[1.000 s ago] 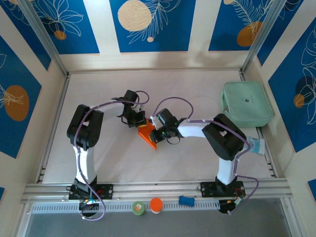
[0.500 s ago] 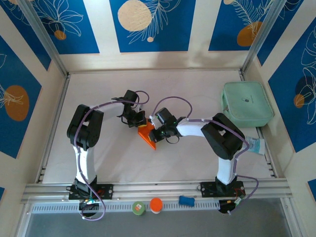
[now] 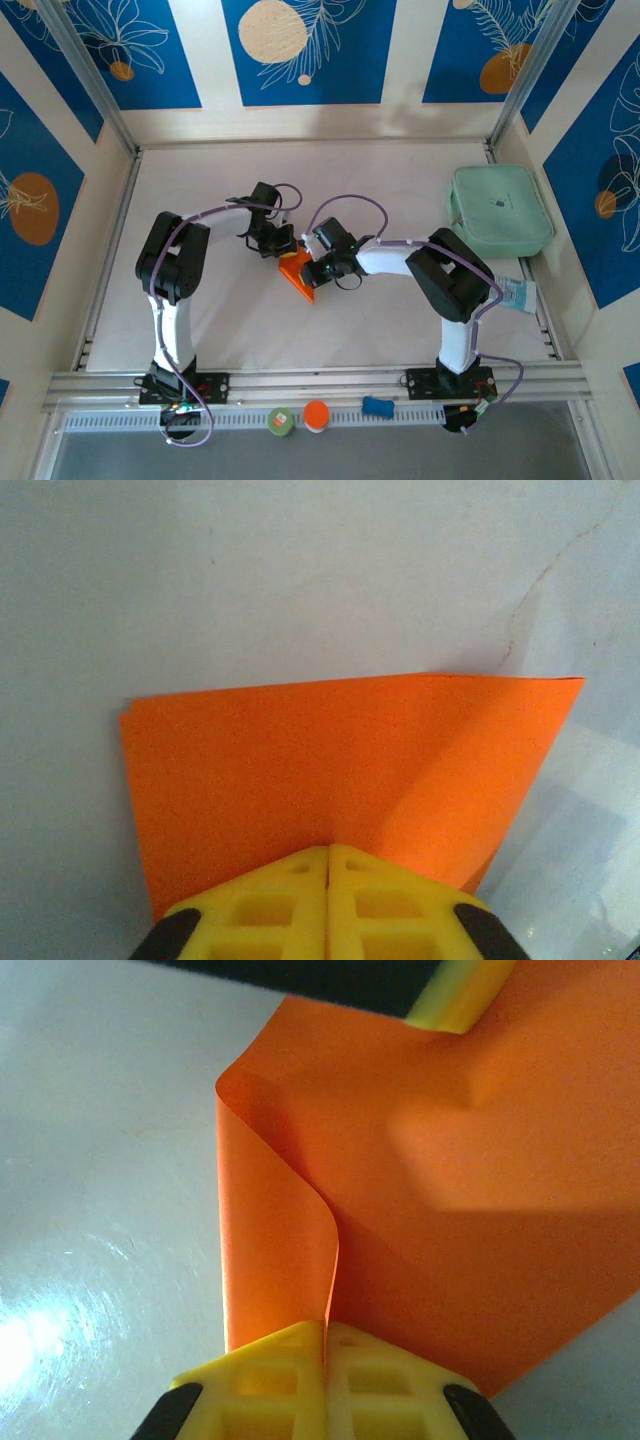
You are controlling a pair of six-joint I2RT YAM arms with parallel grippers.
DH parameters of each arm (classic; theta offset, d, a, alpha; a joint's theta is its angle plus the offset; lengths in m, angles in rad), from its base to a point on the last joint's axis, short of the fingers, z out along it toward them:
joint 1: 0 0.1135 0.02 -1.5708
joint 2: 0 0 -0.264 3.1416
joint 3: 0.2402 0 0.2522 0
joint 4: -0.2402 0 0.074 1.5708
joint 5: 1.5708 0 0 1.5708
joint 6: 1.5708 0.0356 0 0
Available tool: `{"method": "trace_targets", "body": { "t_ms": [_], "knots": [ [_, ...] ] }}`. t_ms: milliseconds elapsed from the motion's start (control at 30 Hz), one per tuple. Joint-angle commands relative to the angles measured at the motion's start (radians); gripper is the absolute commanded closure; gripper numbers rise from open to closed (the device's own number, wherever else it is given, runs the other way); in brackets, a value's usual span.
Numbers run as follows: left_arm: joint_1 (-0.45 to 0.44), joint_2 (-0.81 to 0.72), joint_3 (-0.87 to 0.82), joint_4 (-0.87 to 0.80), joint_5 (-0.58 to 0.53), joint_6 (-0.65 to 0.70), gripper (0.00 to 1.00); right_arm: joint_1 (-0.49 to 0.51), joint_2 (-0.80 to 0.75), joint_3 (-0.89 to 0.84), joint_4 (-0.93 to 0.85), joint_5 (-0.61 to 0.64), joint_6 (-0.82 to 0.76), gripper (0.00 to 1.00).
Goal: Fold a paper plane with a square sheet of paper (pick it up from the middle)
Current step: Third fold the triangle at the center of the table.
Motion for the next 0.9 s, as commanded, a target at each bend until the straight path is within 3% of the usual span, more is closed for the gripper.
{"method": "trace_targets", "body": {
  "t_ms": [0,133,333,633,733,867],
  "knots": [
    [0.002,-0.073,0.008,-0.025,-0.029,-0.041,0.85,-0.001,0.032,0.0,-0.044,0.009,0.001,0.98],
    [0.025,-0.165,-0.034,-0.012,-0.114,-0.109,0.73,-0.001,0.033,-0.002,-0.048,0.011,0.002,0.98],
    [0.041,-0.325,-0.19,0.085,-0.184,-0.197,0.69,-0.001,0.037,0.002,-0.067,0.013,0.004,0.98],
    [0.004,-0.471,-0.526,0.515,0.025,-0.472,0.73,0.0,0.053,0.023,-0.1,0.011,0.0,0.98],
    [-0.026,-0.477,-0.575,0.589,0.027,-0.525,0.76,0.003,0.057,0.022,-0.103,0.015,0.003,0.98],
    [-0.06,-0.472,-0.588,0.562,-0.037,-0.542,0.83,0.007,0.063,0.02,-0.099,0.018,0.009,0.99]
  ]
}}
